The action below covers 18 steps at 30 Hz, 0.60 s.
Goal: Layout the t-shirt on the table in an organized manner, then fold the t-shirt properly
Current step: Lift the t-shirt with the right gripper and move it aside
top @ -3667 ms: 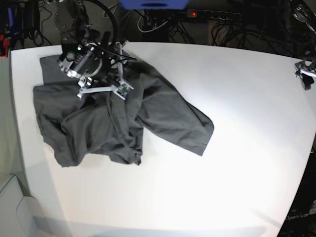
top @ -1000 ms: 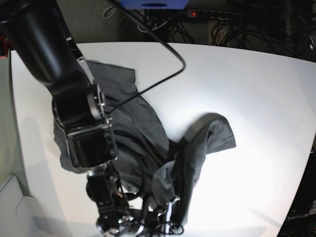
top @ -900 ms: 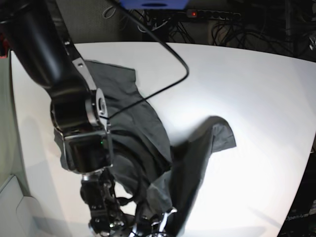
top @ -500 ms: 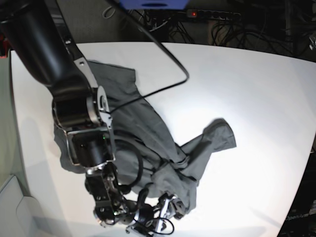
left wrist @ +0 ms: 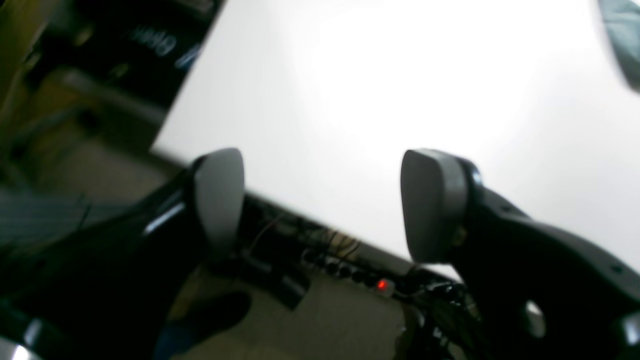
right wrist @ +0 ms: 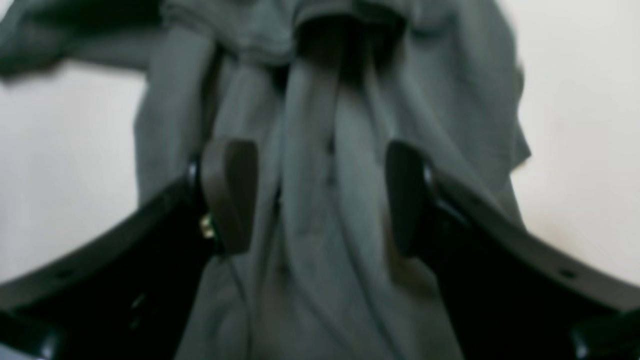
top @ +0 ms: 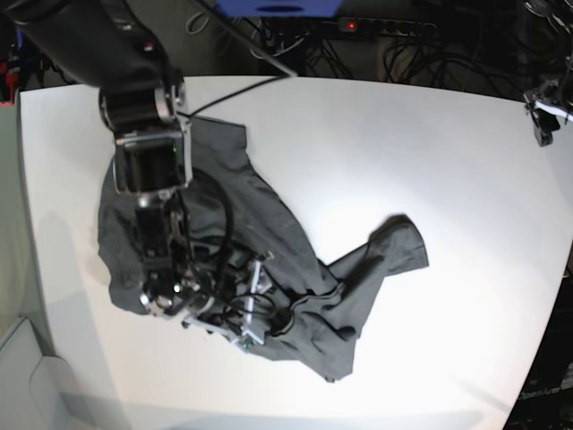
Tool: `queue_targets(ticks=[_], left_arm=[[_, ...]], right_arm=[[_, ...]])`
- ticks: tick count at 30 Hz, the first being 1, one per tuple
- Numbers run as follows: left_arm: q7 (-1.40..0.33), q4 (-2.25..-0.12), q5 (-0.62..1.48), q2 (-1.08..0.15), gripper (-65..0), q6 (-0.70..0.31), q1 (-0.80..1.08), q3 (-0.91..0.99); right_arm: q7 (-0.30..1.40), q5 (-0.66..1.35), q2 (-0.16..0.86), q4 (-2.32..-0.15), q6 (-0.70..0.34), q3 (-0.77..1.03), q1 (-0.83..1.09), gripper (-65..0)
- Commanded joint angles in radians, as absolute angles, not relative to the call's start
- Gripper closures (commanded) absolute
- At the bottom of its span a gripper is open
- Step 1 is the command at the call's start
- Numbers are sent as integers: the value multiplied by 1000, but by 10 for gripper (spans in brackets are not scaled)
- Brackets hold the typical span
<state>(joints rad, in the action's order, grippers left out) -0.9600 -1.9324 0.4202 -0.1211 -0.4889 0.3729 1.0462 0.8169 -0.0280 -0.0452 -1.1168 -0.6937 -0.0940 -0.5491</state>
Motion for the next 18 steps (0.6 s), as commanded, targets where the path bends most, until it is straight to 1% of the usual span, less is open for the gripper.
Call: queue_targets(ticks=[1,2,4,8,14,18], left_arm=[[-944,-1949,418,-136,-473,-483,372,1049],[-944,-1949,418,-136,-473,-483,364,1047],[-944,-1945,418,-137,-473,-483,348,1047],[-944,-1943,418,-143,-473,-483,346,1049],[-943,-1943,418,-148,-473,-483,344,1049],[-941,-1943,418,-148,-473,-483,344,1049]], right_arm=[[796,-2,-54,-1207,-698,-97,-553,-372],[811,-2,-56,-1268,-698,-97,-510,-372],[825,-2,-77,-1322,-698,-97,-450,-372],[816,-2,-88,-1320,-698,-97,-358,-372],[816,-5,-85,-1320,-698,-93,-278,-371],[814,-7,-48,-1319,-698,-97,-226,-366]])
